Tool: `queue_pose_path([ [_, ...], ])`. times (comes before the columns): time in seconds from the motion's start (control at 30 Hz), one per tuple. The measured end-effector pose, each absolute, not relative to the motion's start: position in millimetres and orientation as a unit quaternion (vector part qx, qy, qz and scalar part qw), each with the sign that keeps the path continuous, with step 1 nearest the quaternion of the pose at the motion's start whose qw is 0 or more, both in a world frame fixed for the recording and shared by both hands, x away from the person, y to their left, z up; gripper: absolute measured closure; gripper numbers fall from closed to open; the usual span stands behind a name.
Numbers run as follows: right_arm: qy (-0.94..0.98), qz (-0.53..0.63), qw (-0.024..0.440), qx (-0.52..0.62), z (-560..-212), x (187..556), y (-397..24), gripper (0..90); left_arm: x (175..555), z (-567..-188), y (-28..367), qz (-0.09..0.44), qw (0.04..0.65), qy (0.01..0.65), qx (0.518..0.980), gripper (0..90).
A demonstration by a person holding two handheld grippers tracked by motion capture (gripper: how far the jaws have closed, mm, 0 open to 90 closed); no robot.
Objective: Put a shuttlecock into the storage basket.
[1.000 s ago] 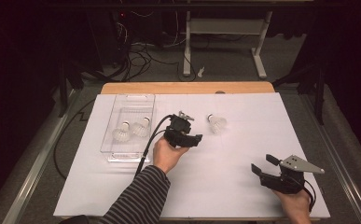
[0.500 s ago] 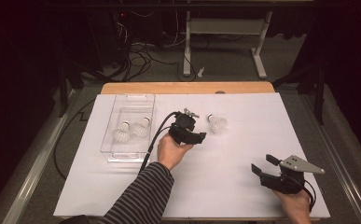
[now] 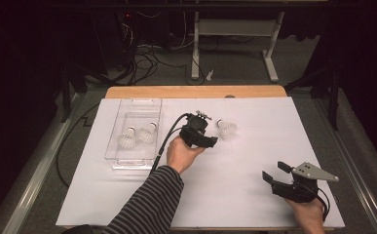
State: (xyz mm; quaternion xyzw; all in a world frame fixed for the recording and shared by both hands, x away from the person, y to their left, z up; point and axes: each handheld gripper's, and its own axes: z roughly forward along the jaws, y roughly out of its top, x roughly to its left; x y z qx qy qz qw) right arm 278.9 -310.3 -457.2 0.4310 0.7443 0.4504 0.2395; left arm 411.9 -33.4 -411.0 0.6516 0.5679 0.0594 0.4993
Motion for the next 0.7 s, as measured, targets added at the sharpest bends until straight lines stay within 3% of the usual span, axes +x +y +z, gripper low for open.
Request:
queue_pose_path([
  [0.7,0.745,0.451,0.239,0.43,-457,279,-310,29.8,434,-407,-53,0.067,0.452,0.585,0.67,45.2],
])
